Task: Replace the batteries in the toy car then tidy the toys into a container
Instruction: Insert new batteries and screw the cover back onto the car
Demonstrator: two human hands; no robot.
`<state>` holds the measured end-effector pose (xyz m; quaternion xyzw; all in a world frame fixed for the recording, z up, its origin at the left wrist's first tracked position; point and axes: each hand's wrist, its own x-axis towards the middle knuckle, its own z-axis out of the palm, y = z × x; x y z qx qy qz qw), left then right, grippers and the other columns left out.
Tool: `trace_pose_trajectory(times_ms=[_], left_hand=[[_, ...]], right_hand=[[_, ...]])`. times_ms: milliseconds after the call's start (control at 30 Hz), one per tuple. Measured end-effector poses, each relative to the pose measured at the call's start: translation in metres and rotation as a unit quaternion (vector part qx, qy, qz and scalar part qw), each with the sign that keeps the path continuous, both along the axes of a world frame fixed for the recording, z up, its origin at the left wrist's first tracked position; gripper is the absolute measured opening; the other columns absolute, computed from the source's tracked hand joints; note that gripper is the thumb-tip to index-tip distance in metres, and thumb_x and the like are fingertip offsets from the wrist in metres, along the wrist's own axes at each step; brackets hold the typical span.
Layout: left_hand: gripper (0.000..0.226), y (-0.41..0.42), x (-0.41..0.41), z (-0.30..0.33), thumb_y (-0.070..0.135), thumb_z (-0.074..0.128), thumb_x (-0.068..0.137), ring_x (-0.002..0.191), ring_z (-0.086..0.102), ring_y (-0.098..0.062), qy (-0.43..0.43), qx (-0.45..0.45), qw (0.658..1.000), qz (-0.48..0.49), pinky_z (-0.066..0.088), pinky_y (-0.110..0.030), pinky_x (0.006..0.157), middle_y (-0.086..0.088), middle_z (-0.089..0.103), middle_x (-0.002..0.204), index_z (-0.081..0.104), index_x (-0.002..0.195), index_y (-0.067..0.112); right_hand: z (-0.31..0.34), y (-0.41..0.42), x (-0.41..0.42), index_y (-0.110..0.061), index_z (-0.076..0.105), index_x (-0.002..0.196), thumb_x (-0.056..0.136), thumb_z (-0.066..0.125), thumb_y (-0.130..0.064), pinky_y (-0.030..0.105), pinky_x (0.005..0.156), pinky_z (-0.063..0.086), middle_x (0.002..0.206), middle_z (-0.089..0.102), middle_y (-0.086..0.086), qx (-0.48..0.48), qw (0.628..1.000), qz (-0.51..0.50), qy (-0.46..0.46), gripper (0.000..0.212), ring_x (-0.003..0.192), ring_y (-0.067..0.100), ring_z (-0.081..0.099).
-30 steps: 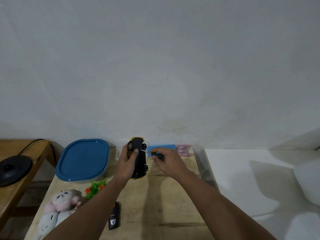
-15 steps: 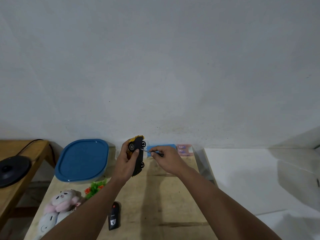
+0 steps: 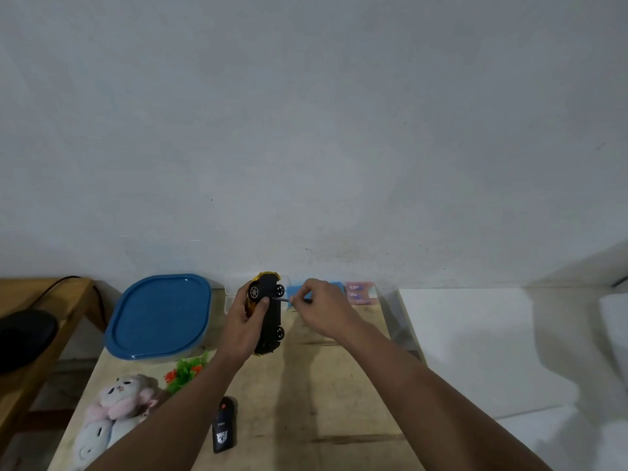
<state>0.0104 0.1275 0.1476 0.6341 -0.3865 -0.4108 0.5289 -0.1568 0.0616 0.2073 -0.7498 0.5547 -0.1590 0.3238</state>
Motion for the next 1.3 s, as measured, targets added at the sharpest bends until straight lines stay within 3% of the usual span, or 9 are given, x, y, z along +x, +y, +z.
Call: trace_pose_trajectory(times_ms=[100,233,400,533,667,833,967,1100,1300], left_hand=[[0.033,-0.001,-0.001,-0.001,0.026,0.056,0.107,0.105,0.070,-0.020,0.001,0.002,1.000,0.003,0.059,-0.035,0.078,0.002,0.070,0.118,0.056,0.138,0.038],[0.030,-0.001,0.002,-0.001,0.022,0.056,0.107,0.101,0.071,-0.019,0.010,-0.001,1.000,0.010,0.057,-0.030,0.072,0.002,0.070,0.113,0.057,0.133,0.038],[0.030,-0.003,0.004,-0.004,0.022,0.056,0.106,0.100,0.071,-0.022,0.009,0.007,1.000,0.010,0.059,-0.036,0.078,0.001,0.072,0.111,0.059,0.133,0.034],[0.028,-0.004,0.006,-0.008,0.021,0.056,0.106,0.098,0.073,-0.029,0.014,0.013,1.000,0.008,0.062,-0.044,0.076,-0.004,0.071,0.110,0.060,0.131,0.033],[0.029,-0.003,0.010,-0.011,0.025,0.056,0.107,0.099,0.073,-0.027,0.016,0.015,1.000,0.012,0.063,-0.045,0.079,-0.004,0.071,0.113,0.058,0.134,0.032],[0.034,0.002,0.014,-0.009,0.027,0.057,0.106,0.105,0.072,-0.021,0.028,0.021,0.999,0.003,0.059,-0.031,0.076,0.000,0.071,0.118,0.055,0.140,0.031],[0.037,0.005,0.013,-0.004,0.016,0.057,0.105,0.105,0.071,-0.016,0.040,0.030,0.999,-0.007,0.055,-0.018,0.069,0.000,0.071,0.120,0.055,0.139,0.028],[0.043,0.006,0.022,-0.004,0.011,0.058,0.102,0.105,0.070,-0.016,0.033,0.037,0.999,-0.017,0.056,-0.021,0.072,-0.001,0.069,0.121,0.053,0.142,0.028],[0.041,0.003,0.034,-0.003,0.011,0.057,0.104,0.116,0.067,-0.020,0.015,0.032,0.998,-0.057,0.054,-0.026,0.084,0.000,0.068,0.124,0.052,0.143,0.027]], right_hand=[[0.002,0.001,0.002,-0.020,0.065,0.085,0.085,0.071,-0.034,0.024,0.060,0.048,0.082,0.067,-0.007,-0.005,1.000,-0.011,0.001,0.015,0.070,0.009,0.062],[0.004,0.002,0.004,-0.015,0.070,0.085,0.093,0.060,-0.049,0.034,0.065,0.052,0.077,0.070,0.000,-0.035,0.997,0.012,0.064,0.036,0.070,0.016,0.064],[0.011,0.002,0.004,-0.021,0.064,0.088,0.086,0.070,-0.034,0.029,0.067,0.052,0.082,0.066,-0.008,-0.021,1.000,-0.009,0.016,0.015,0.076,0.013,0.064],[0.015,0.004,0.010,-0.016,0.070,0.089,0.095,0.058,-0.049,0.034,0.069,0.054,0.079,0.070,-0.001,-0.064,0.993,0.031,0.098,0.036,0.075,0.017,0.065],[0.018,0.004,0.013,-0.024,0.056,0.099,0.090,0.065,-0.035,0.027,0.061,0.046,0.087,0.065,-0.005,-0.031,0.997,0.031,0.057,0.017,0.076,0.013,0.061],[0.023,0.002,0.020,-0.018,0.064,0.085,0.092,0.057,-0.056,0.036,0.067,0.053,0.081,0.068,-0.001,-0.043,0.993,0.027,0.106,0.039,0.077,0.018,0.064],[0.023,0.002,0.018,-0.021,0.062,0.094,0.084,0.070,-0.041,0.027,0.060,0.045,0.089,0.067,-0.004,-0.002,0.999,0.004,0.044,0.023,0.078,0.014,0.063],[0.025,0.004,0.023,-0.012,0.069,0.091,0.098,0.056,-0.048,0.031,0.063,0.044,0.085,0.070,0.004,-0.021,0.998,0.002,0.063,0.038,0.082,0.021,0.065],[0.024,0.009,0.030,-0.018,0.061,0.091,0.093,0.065,-0.039,0.029,0.066,0.048,0.084,0.061,-0.005,0.017,0.999,-0.023,0.028,0.021,0.080,0.015,0.061]])
